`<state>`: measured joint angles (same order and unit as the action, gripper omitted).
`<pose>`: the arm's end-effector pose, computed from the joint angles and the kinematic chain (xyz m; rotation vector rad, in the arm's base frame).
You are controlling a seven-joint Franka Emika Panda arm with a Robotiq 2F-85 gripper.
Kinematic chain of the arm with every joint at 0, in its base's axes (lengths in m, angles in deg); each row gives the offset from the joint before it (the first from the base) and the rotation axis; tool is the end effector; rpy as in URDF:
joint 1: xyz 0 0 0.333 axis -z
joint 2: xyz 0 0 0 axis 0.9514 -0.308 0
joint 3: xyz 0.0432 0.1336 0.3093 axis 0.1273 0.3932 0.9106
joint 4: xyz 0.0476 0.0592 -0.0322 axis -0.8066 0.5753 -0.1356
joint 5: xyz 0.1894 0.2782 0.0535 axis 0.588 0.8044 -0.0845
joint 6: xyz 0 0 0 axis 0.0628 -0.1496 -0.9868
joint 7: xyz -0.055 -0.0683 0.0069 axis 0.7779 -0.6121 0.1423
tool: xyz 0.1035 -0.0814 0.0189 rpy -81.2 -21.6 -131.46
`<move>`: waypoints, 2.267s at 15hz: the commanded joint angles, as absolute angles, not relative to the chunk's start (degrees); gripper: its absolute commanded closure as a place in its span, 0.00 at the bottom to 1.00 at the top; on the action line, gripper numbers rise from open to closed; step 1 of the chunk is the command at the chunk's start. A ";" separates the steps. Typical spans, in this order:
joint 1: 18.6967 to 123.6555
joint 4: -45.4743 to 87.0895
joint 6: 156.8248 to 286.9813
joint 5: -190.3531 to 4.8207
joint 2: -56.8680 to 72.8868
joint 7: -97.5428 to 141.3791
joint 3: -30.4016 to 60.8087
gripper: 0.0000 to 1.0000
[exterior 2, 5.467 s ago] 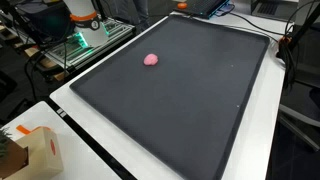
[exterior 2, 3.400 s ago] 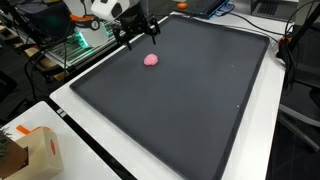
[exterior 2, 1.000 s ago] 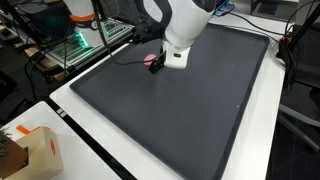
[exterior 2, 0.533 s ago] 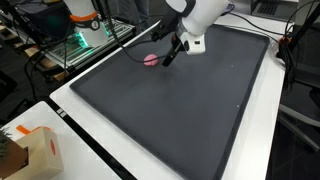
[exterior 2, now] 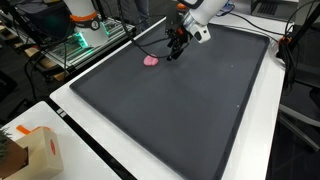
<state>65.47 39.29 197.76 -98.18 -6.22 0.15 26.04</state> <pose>0.5107 0.1067 0.2176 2.8480 0.9179 -0.8254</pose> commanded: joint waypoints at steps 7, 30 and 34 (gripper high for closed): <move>62.56 48.48 199.09 -113.76 -1.46 -11.65 29.20 0.00; 62.48 55.55 201.62 -116.96 5.11 -11.52 31.14 0.00; 63.32 53.94 202.34 -115.89 4.81 -8.54 29.81 0.00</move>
<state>62.50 53.91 200.87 -116.97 4.09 -10.67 30.72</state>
